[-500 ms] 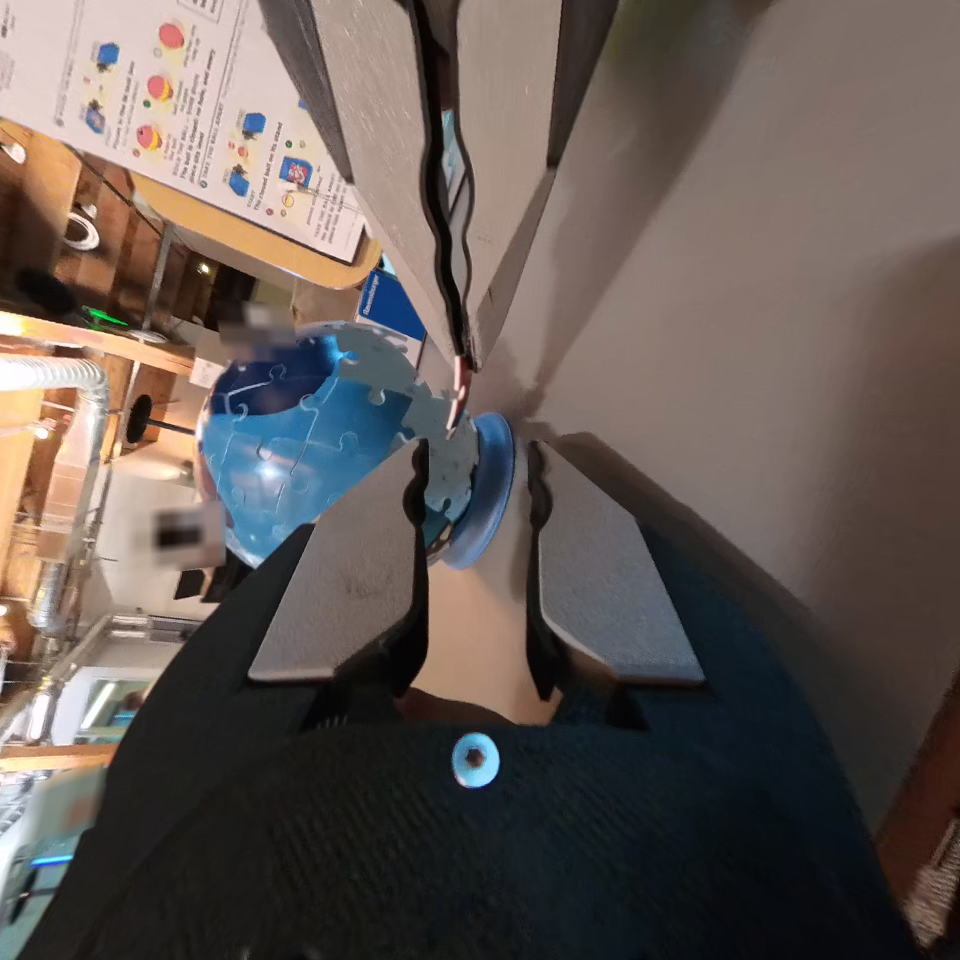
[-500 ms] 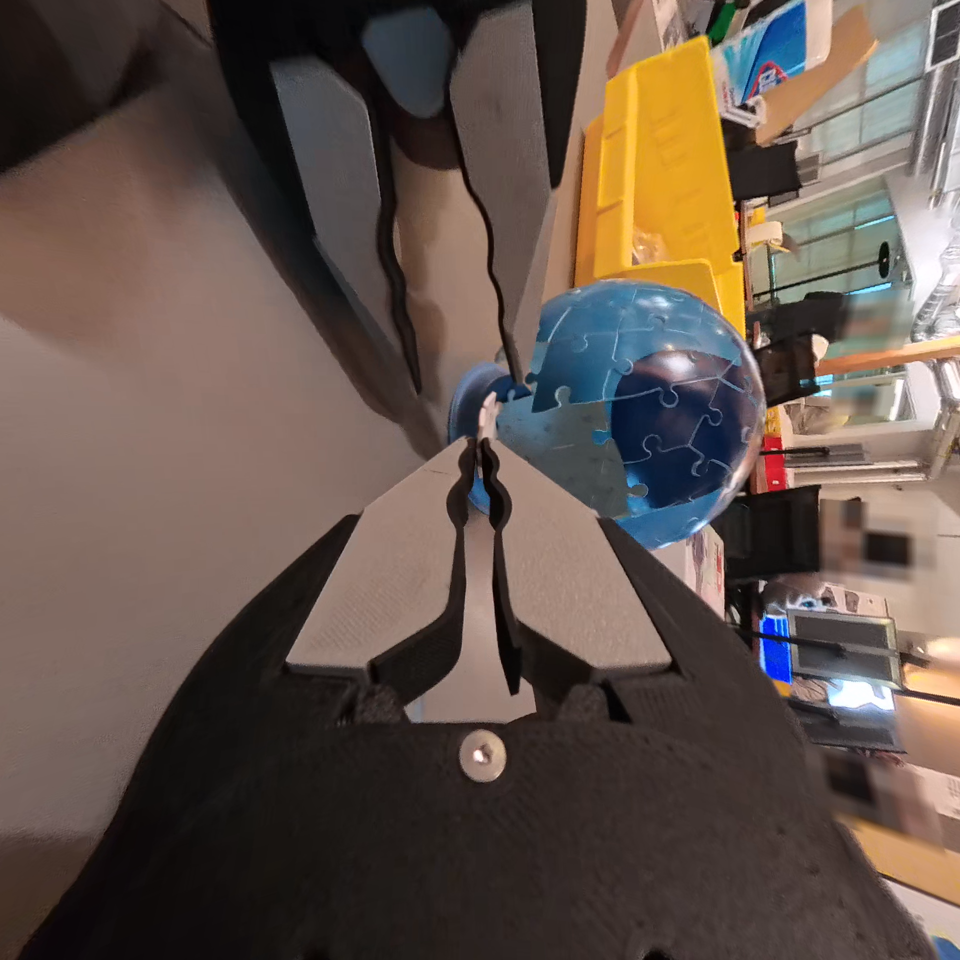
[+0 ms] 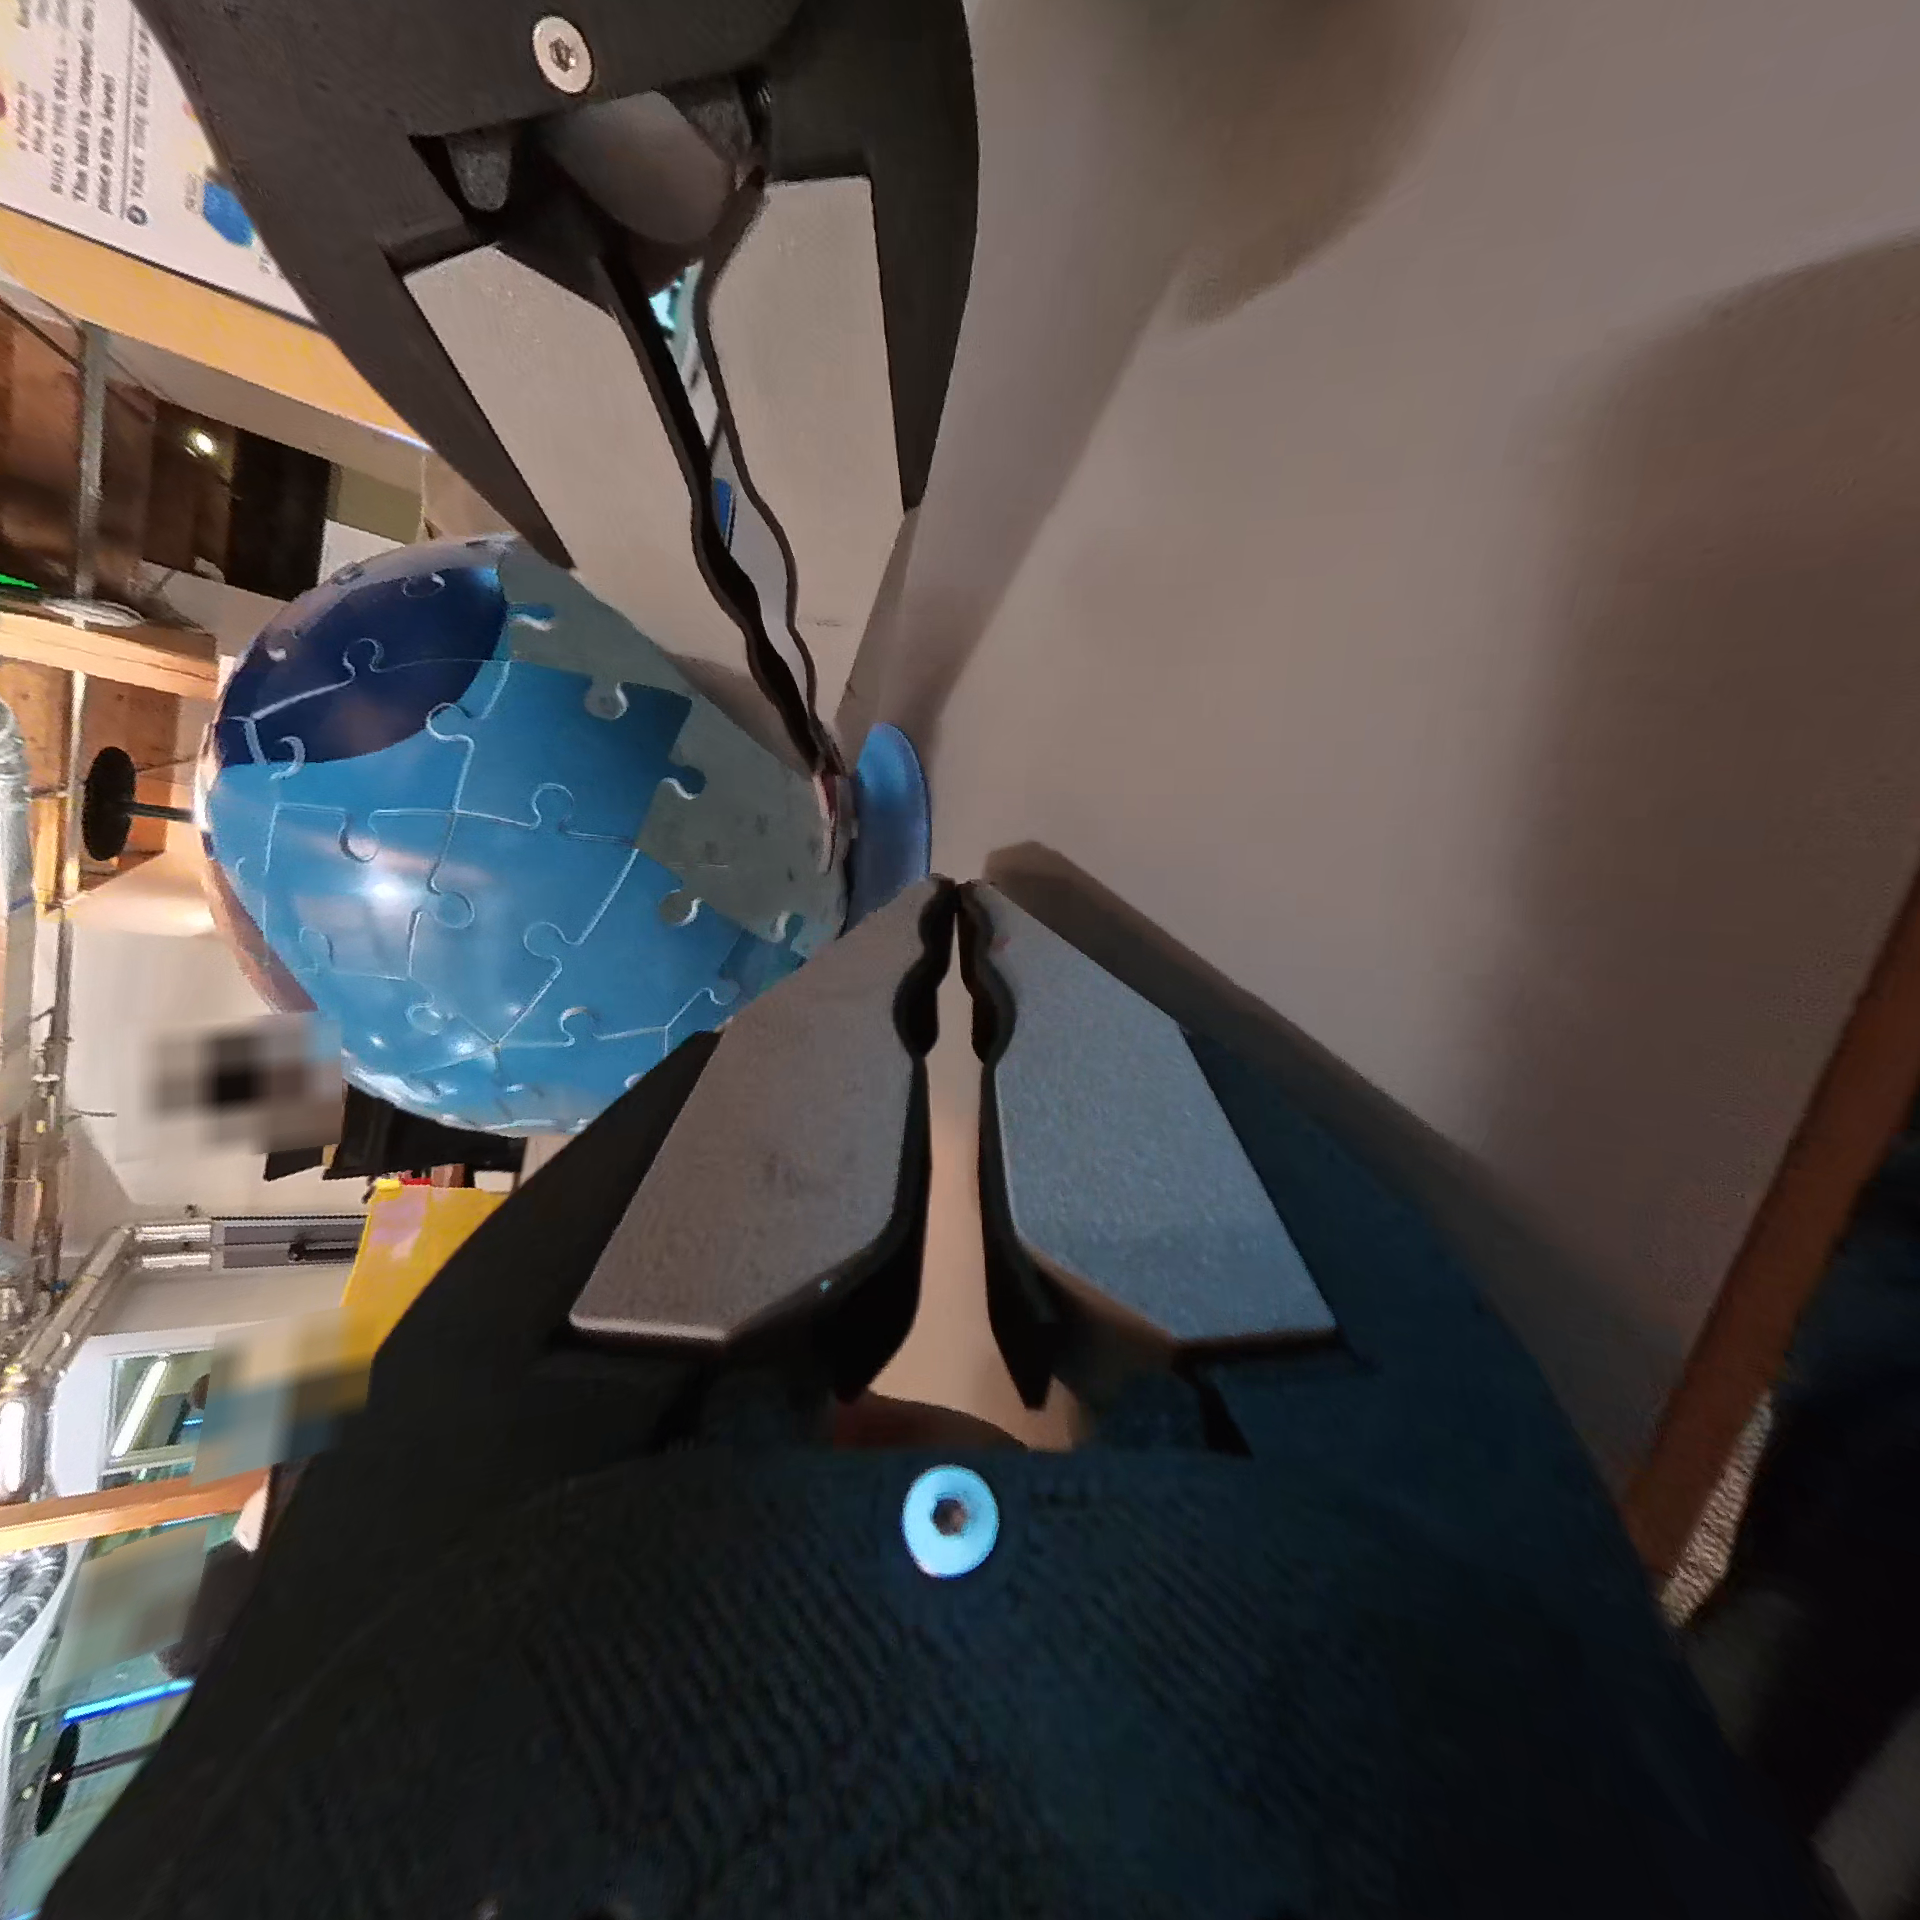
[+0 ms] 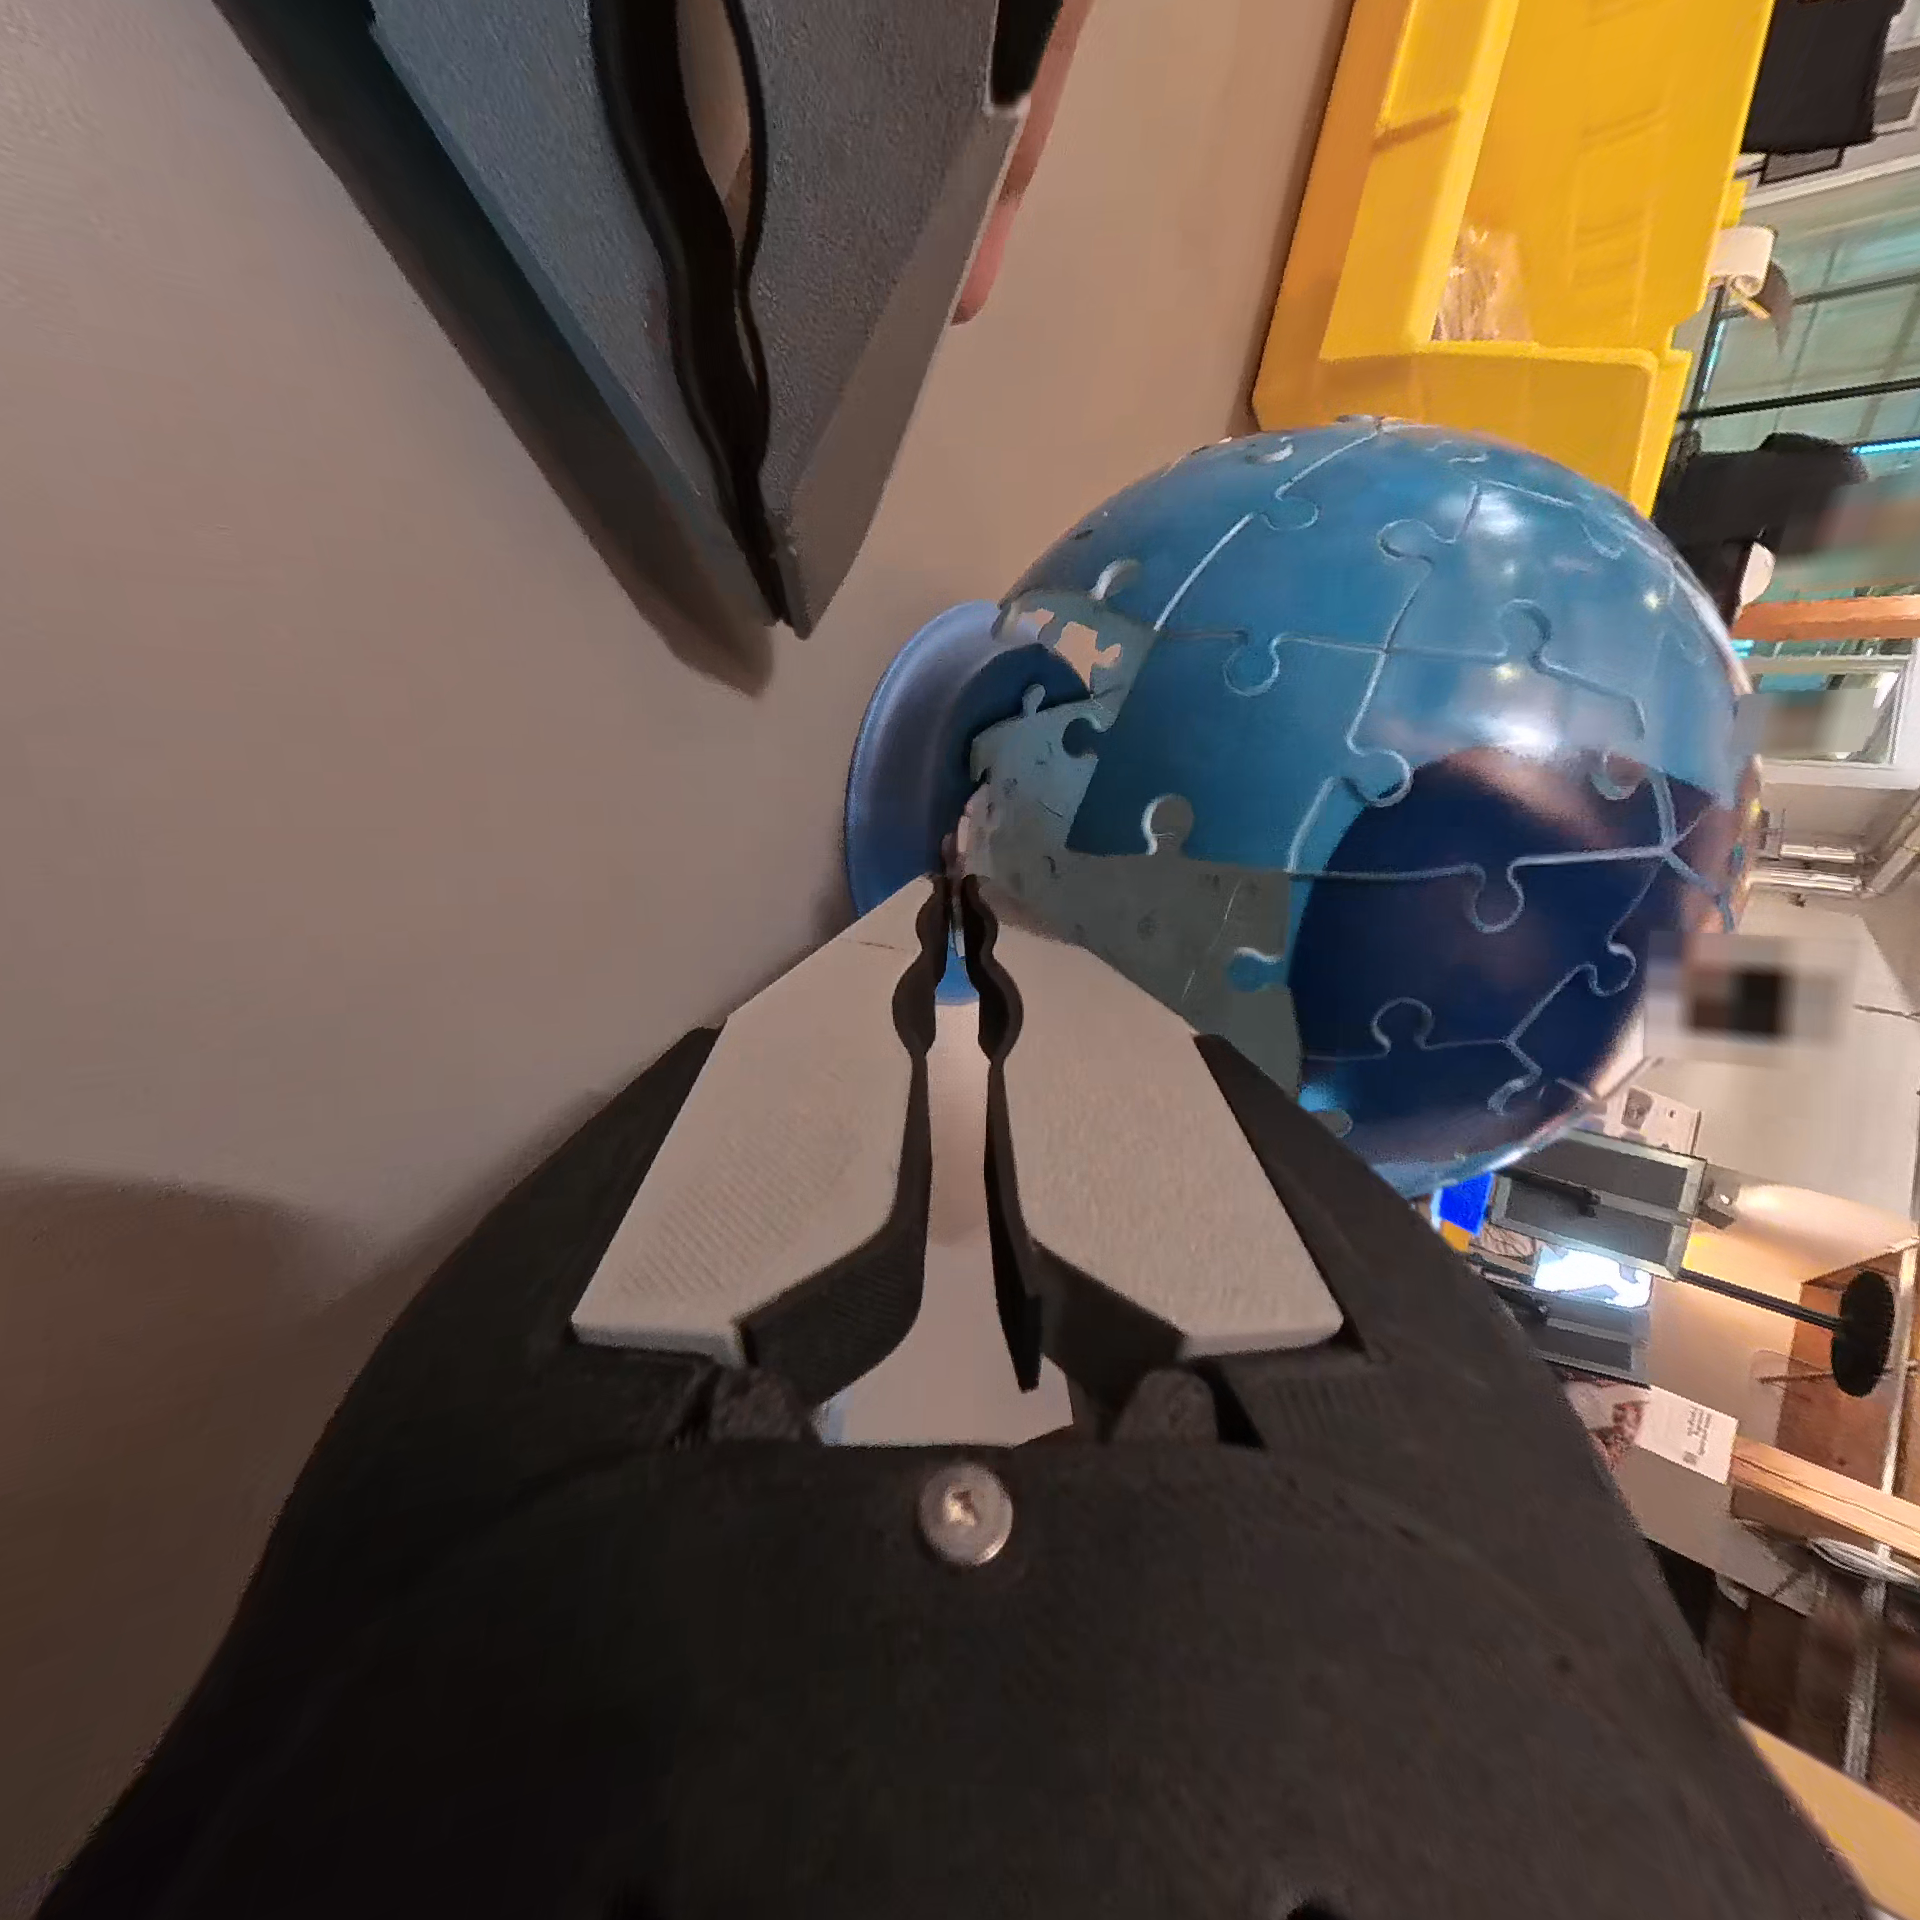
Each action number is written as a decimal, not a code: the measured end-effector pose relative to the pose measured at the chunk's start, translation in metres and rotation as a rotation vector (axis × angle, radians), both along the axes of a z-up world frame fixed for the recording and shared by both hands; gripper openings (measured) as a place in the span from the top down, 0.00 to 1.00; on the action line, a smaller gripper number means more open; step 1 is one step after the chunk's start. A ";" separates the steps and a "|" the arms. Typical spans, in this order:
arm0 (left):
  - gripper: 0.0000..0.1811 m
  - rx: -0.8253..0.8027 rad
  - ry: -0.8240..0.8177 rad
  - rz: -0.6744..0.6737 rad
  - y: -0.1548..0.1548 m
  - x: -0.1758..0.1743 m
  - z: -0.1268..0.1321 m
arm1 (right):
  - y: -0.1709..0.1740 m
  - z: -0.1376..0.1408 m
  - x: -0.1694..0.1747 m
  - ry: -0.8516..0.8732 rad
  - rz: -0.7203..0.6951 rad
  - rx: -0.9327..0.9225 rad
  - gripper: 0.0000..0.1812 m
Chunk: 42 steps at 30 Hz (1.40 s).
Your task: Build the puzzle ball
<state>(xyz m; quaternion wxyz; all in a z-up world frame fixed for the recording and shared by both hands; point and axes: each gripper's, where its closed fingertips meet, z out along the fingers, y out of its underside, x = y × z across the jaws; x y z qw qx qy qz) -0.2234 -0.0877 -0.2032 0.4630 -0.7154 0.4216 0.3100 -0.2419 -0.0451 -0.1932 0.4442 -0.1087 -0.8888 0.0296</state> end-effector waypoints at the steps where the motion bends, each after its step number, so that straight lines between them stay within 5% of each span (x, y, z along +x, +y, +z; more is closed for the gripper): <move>1: 1.00 -0.004 -0.007 0.002 0.001 0.000 0.000 | -0.001 -0.001 0.000 -0.012 0.001 -0.004 1.00; 42: 1.00 0.022 0.013 -0.005 0.003 -0.001 0.002 | -0.007 -0.005 -0.003 -0.086 0.063 0.004 1.00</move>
